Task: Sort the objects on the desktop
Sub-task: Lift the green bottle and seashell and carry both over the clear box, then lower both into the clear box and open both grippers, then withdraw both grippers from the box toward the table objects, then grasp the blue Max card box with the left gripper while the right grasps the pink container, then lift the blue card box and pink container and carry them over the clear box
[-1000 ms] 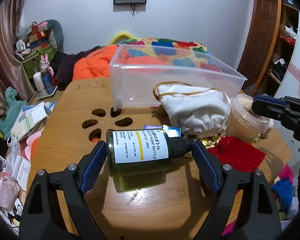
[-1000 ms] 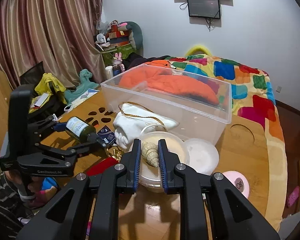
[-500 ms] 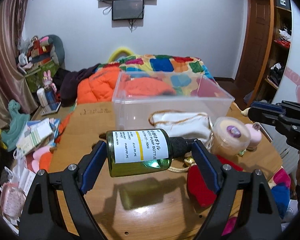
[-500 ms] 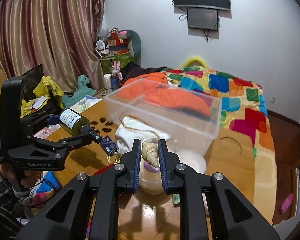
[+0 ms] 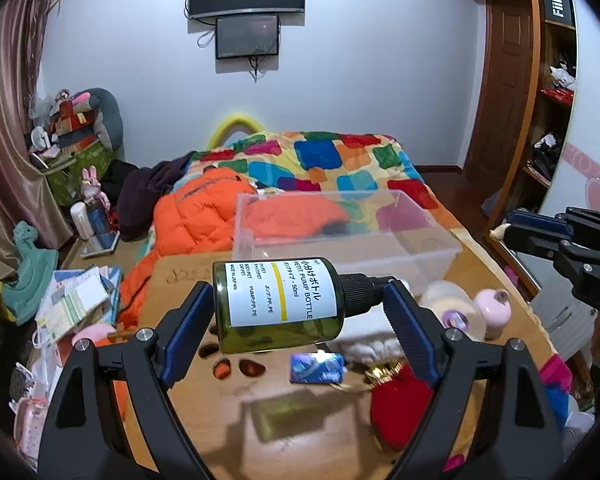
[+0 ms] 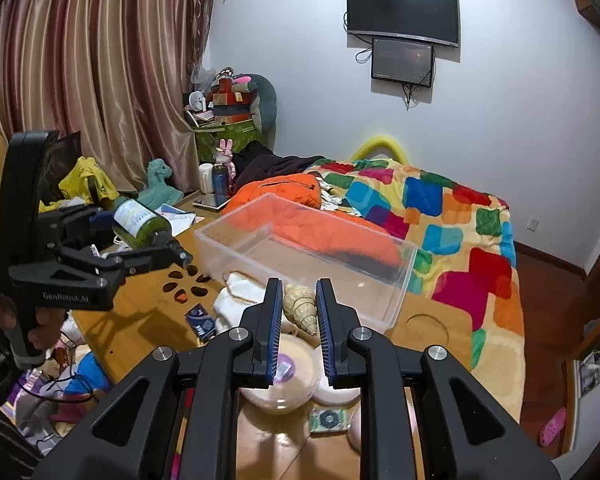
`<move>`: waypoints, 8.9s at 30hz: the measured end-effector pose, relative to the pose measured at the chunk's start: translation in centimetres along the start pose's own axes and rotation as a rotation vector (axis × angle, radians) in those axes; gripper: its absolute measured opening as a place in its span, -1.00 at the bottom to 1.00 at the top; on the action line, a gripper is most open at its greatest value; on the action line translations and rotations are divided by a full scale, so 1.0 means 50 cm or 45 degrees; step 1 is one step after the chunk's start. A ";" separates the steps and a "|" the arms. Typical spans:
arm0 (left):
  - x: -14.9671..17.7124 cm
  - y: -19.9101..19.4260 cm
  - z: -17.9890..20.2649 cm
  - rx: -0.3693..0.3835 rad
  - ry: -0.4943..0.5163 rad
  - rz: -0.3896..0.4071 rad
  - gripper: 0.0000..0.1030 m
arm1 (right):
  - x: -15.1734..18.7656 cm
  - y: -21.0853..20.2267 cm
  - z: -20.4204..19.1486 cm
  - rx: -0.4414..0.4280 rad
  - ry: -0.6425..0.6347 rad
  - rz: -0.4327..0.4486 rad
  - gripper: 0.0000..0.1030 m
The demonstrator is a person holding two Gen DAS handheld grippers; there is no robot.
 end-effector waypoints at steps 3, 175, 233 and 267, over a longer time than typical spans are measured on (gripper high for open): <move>-0.022 0.013 -0.006 0.000 -0.001 -0.005 0.67 | -0.011 0.010 0.012 0.007 -0.015 -0.008 -0.70; 0.035 0.068 0.015 -0.108 0.264 -0.350 0.87 | 0.091 0.021 0.055 0.084 -0.229 -0.347 0.38; 0.175 0.200 -0.016 -0.103 0.127 -0.429 0.56 | 0.308 0.133 0.126 0.054 0.209 -0.428 0.17; 0.145 0.115 -0.019 -0.047 0.071 -0.289 -0.07 | 0.233 0.046 0.108 0.090 0.186 -0.286 0.16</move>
Point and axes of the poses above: each gripper's, at about its wrist camera, not at the fingertips, and y roughly the way its jaws point, z to its right, x to its underside, the point moved 7 cm from there along y, roughly the way its jaws point, and after that the axes turned 11 degrees about -y, right-handed, at the moved point
